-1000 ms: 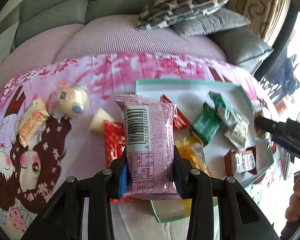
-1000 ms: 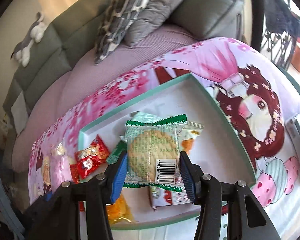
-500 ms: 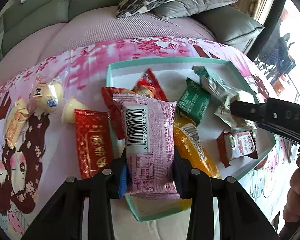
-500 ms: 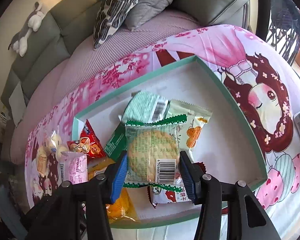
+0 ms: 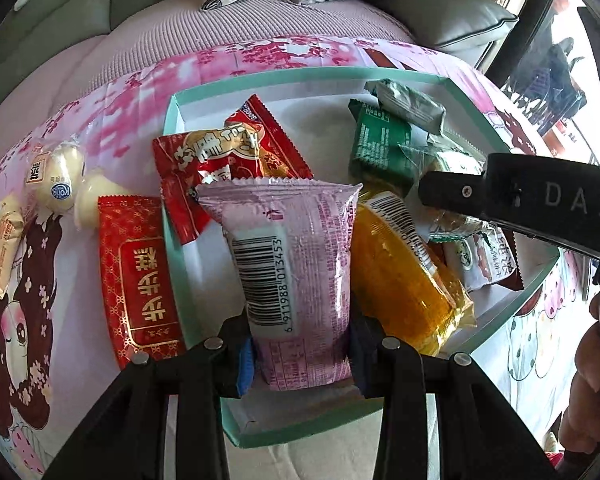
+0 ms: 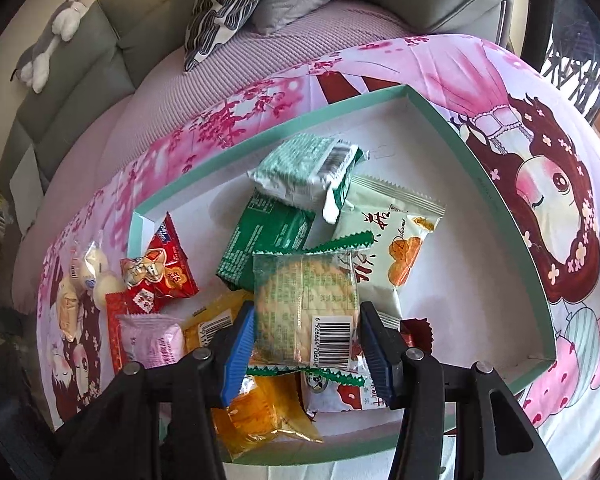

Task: Organize snacks
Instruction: 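Carry the pink wafer pack and the cookie over the tray, then open the left tool to drop the pink pack while the right tool releases the cookie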

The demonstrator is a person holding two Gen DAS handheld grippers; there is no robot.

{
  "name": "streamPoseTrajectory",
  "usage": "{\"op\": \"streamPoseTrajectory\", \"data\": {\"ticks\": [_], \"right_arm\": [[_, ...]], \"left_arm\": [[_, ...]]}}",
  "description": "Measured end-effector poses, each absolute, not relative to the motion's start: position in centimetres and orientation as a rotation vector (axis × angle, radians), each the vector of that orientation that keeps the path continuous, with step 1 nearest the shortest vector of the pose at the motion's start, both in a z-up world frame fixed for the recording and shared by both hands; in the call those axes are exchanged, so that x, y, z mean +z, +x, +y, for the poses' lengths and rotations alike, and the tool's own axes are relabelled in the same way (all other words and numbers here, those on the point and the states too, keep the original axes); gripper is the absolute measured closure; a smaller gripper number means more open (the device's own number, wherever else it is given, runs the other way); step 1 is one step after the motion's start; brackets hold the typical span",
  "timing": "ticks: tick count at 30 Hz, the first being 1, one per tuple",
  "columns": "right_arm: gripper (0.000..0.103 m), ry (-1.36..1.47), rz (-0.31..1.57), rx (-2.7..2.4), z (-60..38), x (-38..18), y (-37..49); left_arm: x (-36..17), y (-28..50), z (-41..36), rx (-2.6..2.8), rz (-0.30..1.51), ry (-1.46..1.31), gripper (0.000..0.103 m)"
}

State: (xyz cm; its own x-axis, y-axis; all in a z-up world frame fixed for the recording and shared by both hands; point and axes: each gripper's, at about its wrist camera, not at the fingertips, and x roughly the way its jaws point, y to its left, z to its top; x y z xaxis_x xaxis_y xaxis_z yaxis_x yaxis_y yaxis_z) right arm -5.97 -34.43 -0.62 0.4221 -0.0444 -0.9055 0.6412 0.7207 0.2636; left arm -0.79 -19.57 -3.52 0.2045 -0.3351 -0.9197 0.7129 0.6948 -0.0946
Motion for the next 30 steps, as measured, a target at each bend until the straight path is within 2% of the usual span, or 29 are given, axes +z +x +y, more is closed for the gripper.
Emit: {"op": "streamPoseTrajectory", "data": {"ticks": [5, 7, 8, 9, 14, 17, 18, 20, 23, 26, 30], "right_arm": [[0.047, 0.641, 1.080, -0.479, -34.4, -0.9, -5.7], [0.043, 0.637, 1.087, -0.483, -34.3, -1.0, -5.6], [0.041, 0.636, 1.091, -0.484, -34.3, -1.1, -5.5], [0.041, 0.635, 1.092, -0.485, -34.3, -1.1, -5.5], [0.035, 0.631, 1.090, -0.493, -34.4, -1.0, -5.6], [0.031, 0.630, 1.087, -0.502, -34.6, -0.8, -5.8], [0.030, 0.632, 1.083, -0.505, -34.6, -0.8, -5.9], [0.030, 0.641, 1.069, -0.511, -34.8, -0.5, -6.1], [0.029, 0.641, 1.047, -0.516, -34.9, 0.2, -6.4], [0.029, 0.647, 1.028, -0.519, -35.0, 0.7, -6.7], [0.029, 0.650, 1.021, -0.520, -35.2, 1.0, -6.9]], "left_arm": [[-3.8, -0.7, -19.6, -0.753, 1.158, 0.388, 0.063], [-3.8, -0.7, -19.6, -0.745, 1.161, 0.391, 0.057], [-3.9, -0.7, -19.6, -0.733, 1.161, 0.396, 0.048], [-4.0, -0.5, -19.7, -0.723, 1.162, 0.398, 0.044], [-3.9, -0.1, -19.4, -0.730, 1.175, 0.371, 0.041], [-3.4, -0.3, -19.5, -0.731, 1.157, 0.380, 0.036], [-3.2, -0.4, -19.5, -0.728, 1.147, 0.388, 0.032], [-2.6, -0.4, -19.3, -0.723, 1.125, 0.393, 0.026], [-1.9, -0.3, -18.8, -0.737, 1.115, 0.365, 0.026], [-1.1, -0.3, -18.3, -0.749, 1.097, 0.348, 0.017], [-0.5, -0.3, -17.8, -0.758, 1.081, 0.339, 0.017]]}}
